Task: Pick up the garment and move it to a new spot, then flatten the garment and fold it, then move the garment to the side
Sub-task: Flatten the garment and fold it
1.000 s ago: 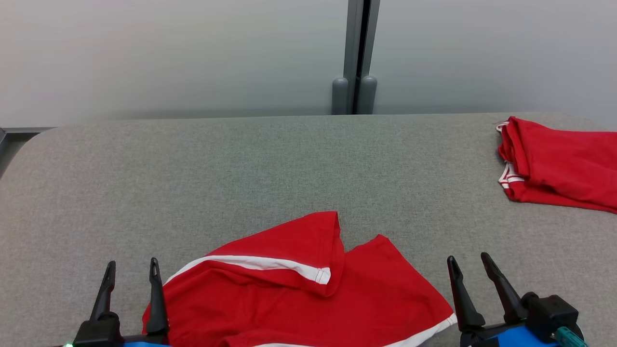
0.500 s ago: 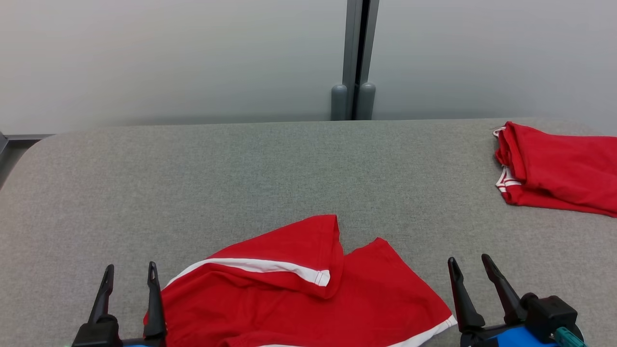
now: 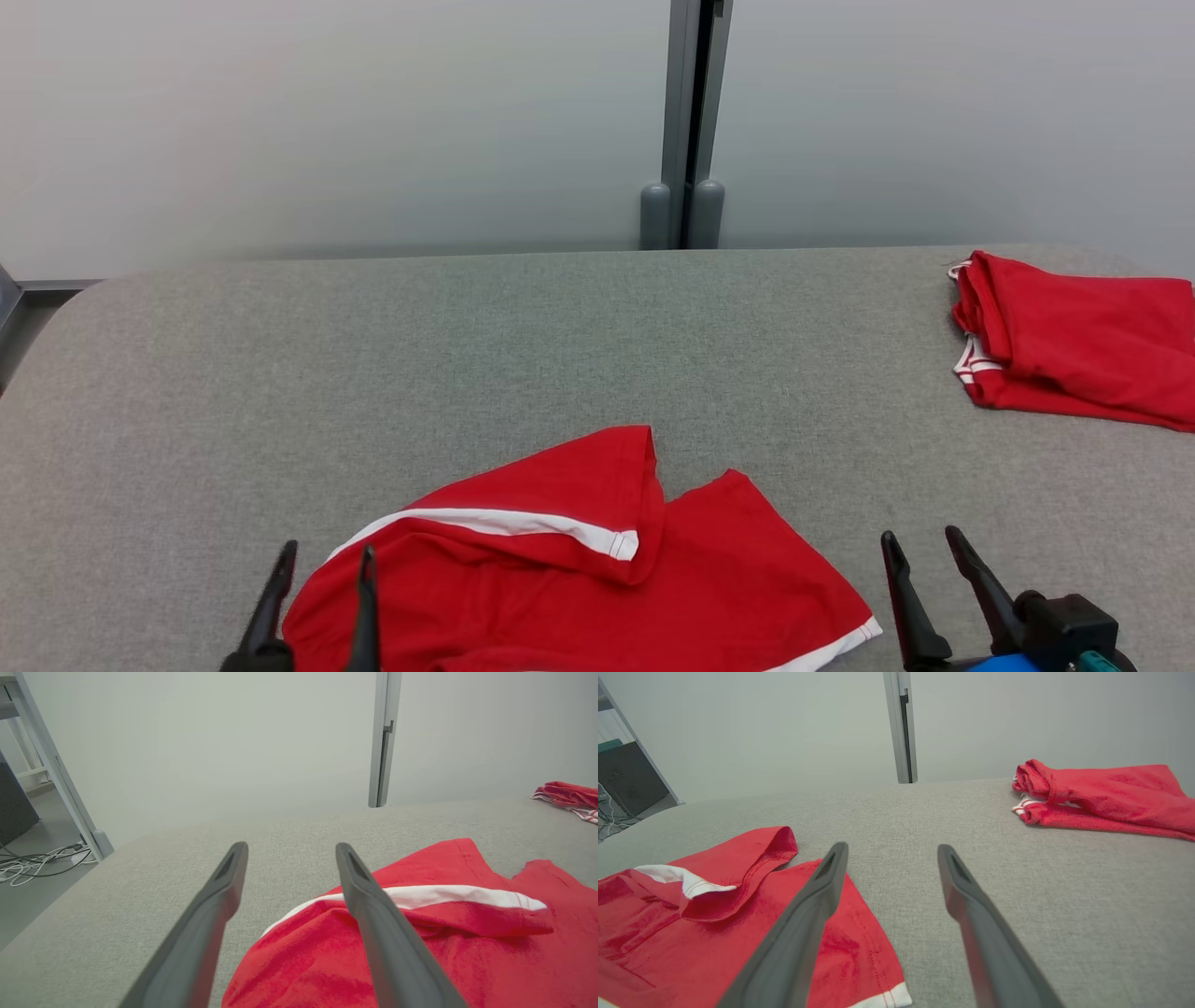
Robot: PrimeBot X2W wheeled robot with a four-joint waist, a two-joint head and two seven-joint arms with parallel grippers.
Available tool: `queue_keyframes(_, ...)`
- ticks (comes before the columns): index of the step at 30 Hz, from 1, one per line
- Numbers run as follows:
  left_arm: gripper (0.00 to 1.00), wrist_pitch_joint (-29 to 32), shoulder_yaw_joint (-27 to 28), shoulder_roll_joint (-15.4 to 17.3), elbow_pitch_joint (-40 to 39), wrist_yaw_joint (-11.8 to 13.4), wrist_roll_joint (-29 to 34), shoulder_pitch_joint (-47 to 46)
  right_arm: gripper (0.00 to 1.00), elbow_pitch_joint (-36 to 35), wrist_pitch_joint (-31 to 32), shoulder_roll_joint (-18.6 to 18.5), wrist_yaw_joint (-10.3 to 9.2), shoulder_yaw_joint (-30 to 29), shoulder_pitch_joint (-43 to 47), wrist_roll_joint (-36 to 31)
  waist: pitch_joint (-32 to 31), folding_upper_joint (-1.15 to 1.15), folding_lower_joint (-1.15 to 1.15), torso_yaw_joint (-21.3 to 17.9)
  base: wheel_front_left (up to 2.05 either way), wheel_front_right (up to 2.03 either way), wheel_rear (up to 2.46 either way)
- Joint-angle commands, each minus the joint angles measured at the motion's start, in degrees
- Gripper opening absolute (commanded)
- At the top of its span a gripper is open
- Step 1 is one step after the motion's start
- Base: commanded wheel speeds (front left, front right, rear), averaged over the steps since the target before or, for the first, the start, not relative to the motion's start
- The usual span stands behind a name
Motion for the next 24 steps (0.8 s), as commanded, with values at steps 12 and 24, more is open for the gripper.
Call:
queue_keyframes(12,1.0,1.9,-12.3,2.2,1.4,-2.6,-0.2,7.2,1.0,8.7,-0.1,-2.9,0.01,-1.2,-0.9,0.4,-0.5,0.0,0.0,1.2,0.0,0.0,0.0)
queue_keyframes(24,1.0,4.6,-19.3,2.7,8.2,-2.8,-6.1,4.1,1.0,20.8,-0.1,-3.2,0.01,3.3,-5.3,2.1,0.0,0.0,0.0,0.9,0.0,0.0,0.0)
